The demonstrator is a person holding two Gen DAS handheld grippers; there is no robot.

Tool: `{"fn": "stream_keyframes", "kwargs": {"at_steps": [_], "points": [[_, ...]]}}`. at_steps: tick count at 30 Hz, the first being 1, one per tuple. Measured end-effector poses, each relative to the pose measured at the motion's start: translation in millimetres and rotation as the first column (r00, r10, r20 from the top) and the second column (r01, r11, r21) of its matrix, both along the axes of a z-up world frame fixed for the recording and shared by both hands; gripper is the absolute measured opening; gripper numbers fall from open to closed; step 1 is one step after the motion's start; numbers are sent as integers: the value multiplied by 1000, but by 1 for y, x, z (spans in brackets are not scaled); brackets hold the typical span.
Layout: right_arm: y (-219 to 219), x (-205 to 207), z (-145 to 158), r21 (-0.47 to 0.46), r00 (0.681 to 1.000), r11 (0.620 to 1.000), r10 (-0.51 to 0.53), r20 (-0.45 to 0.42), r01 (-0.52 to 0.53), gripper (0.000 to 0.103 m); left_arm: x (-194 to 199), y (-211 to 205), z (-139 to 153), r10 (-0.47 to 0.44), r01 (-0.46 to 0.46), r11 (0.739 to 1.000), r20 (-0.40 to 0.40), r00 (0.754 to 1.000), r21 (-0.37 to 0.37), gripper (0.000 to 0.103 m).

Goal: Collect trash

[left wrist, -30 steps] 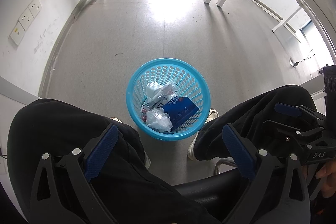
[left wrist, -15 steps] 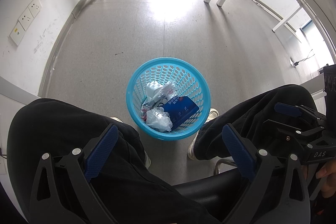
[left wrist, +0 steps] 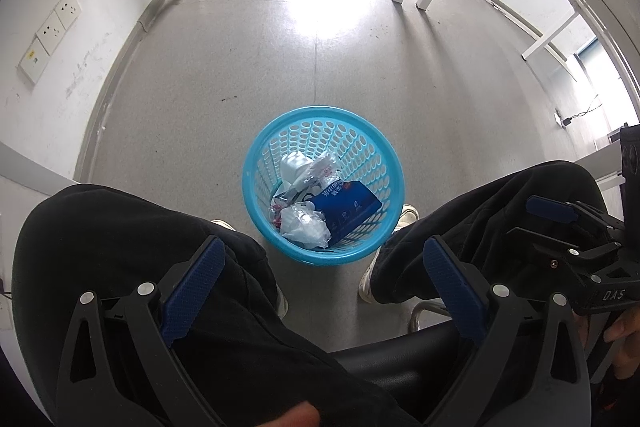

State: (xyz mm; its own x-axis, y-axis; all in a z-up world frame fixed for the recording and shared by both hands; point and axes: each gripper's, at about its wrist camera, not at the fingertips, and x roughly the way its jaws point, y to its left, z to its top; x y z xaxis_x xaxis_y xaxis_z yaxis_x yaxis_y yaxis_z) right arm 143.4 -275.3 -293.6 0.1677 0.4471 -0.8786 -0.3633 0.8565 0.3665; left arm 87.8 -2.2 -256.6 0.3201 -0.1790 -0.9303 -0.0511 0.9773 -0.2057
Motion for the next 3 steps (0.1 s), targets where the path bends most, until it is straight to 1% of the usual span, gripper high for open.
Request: {"fn": "stream_keyframes", "kwargs": {"at_steps": [3], "points": [[1, -1, 0, -1, 1000, 1000, 1, 0, -1, 95, -1, 0, -1, -1, 1, 1000, -1, 1000, 3, 97]]}}
